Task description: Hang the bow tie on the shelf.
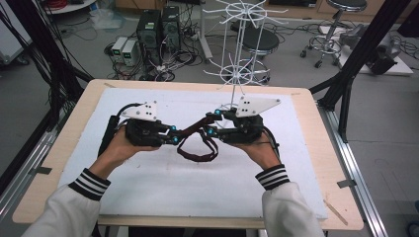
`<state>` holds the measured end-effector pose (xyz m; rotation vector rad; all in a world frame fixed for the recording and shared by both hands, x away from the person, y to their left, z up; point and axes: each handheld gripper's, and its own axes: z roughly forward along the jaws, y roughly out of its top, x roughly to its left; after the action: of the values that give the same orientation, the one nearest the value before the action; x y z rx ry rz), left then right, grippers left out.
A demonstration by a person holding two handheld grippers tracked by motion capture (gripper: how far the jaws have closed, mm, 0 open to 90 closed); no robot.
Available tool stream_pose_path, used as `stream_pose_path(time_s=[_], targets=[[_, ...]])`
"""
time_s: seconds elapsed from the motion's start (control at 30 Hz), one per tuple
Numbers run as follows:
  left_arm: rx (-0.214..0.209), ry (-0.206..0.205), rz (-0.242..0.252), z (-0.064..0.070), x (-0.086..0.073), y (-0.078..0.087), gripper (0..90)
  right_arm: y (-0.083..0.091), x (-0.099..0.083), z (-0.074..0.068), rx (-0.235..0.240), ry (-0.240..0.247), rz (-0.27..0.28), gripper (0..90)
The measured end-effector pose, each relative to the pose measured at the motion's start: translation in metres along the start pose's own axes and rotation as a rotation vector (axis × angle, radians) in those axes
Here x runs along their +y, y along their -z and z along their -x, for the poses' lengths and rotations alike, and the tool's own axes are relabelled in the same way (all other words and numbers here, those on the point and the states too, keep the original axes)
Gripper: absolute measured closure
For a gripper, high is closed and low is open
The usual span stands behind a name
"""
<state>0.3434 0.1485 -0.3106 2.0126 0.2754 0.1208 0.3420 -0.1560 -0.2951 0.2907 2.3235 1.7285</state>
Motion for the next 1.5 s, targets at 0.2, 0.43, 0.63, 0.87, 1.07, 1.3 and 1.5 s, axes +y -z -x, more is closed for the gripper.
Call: stream_pose_path(time_s=[0.2,0.43,0.63,0.87,1.07,1.3,1.5], targets=[[0.007,0.003,-0.004,-0.001,-0.001,0.003,81.0,0.000,0.002,-0.003,0.020,0.044,0.007,85.2],[0.013,0.010,0.012,-0.003,-0.001,0.004,76.2,0.000,0.002,-0.003,0.033,0.042,0.008,86.8],[0.082,-0.007,0.071,-0.005,-0.003,0.006,23.2,0.005,0.002,-0.002,0.020,0.031,0.024,86.9],[0.081,-0.004,0.177,-0.006,-0.010,0.015,11.1,0.016,0.001,0.002,-0.021,0.018,0.037,86.8],[0.118,0.003,0.193,-0.005,-0.014,0.016,4.3,0.024,0.001,0.004,-0.058,0.007,0.052,86.8],[0.157,0.015,0.221,-0.004,-0.022,0.022,1.7,0.035,0.000,0.009,-0.106,0.002,0.077,86.8],[0.174,0.007,0.239,-0.001,-0.030,0.028,1.7,0.048,-0.001,0.014,-0.158,-0.011,0.105,86.8]])
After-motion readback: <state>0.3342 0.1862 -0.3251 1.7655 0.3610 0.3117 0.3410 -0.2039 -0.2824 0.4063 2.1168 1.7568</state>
